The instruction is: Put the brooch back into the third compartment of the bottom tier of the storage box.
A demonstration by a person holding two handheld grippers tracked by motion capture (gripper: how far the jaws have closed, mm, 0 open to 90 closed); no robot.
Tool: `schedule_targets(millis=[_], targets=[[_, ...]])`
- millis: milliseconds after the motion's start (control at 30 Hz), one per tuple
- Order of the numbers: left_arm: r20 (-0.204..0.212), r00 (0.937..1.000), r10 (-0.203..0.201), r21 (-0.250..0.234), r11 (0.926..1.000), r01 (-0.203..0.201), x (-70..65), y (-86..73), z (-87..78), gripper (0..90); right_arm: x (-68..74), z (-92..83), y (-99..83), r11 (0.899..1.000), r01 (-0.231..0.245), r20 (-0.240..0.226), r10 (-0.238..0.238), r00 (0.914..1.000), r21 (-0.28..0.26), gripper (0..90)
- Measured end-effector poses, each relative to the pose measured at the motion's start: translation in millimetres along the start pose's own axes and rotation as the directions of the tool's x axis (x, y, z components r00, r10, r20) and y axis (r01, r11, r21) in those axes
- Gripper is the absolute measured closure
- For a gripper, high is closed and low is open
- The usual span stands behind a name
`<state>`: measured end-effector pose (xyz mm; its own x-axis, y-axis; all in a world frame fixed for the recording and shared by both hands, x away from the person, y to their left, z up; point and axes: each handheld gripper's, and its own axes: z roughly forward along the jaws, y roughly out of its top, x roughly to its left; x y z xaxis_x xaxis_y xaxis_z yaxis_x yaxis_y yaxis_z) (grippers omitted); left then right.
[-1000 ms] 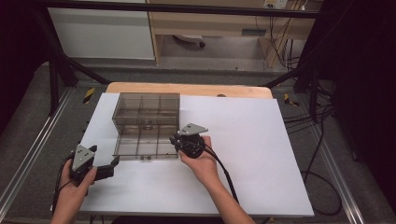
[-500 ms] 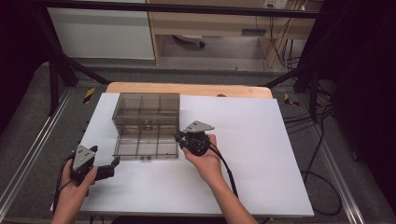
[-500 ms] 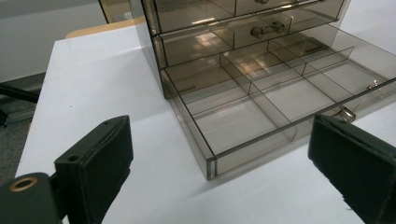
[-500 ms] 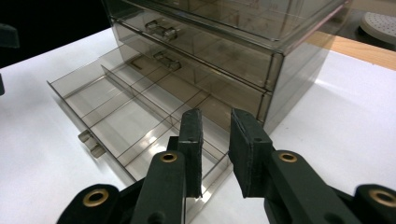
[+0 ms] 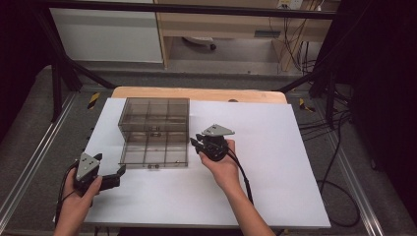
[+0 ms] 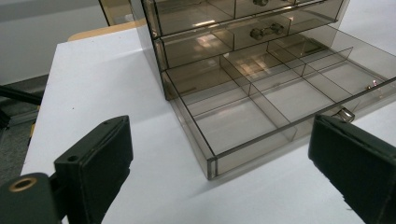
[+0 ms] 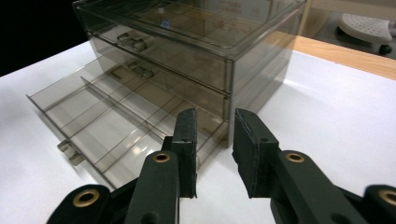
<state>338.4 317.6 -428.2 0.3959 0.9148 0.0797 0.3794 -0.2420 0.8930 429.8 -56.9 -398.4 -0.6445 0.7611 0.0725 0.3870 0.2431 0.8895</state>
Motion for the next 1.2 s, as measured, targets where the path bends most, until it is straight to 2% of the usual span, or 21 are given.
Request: schedule_targets(millis=[267, 533, 633, 900, 1067, 1200], targets=[[0.001, 1.0000, -0.006, -0.002, 1.0000, 0.006, 1.3, 0.3, 0.6, 6.5, -18.1, -11.5, 6.0, 0.999, -0.044, 0.024, 0.044, 0.9987, -0.030, 65.8], [0.001, 1.0000, -0.007, -0.001, 1.0000, 0.007, 2.1, 0.3, 2.1, 6.5, -39.8, -30.8, 11.9, 0.993, -0.092, 0.079, 0.097, 0.9921, -0.073, 58.8], [0.002, 1.0000, -0.007, 0.007, 1.0000, 0.007, 1.4, -0.4, 2.9, 6.5, -48.1, -40.7, 15.8, 0.986, -0.132, 0.079, 0.140, 0.9869, -0.104, 56.8], [-0.009, 0.9997, -0.022, 0.008, 0.9997, 0.022, 3.2, -0.8, 2.9, 6.5, -64.5, -68.6, 20.6, 0.981, -0.137, 0.130, 0.155, 0.9793, -0.140, 51.8], [-0.017, 0.9996, -0.025, 0.019, 0.9995, 0.025, 6.3, -2.8, 4.4, 6.4, -81.5, -83.0, 20.9, 0.974, -0.160, 0.160, 0.185, 0.9696, -0.160, 50.1], [-0.015, 0.9996, -0.023, 0.007, 0.9997, 0.024, 7.2, -1.7, 1.0, 6.4, -91.1, -90.0, 19.7, 0.972, -0.174, 0.179, 0.202, 0.9631, -0.161, 49.9]])
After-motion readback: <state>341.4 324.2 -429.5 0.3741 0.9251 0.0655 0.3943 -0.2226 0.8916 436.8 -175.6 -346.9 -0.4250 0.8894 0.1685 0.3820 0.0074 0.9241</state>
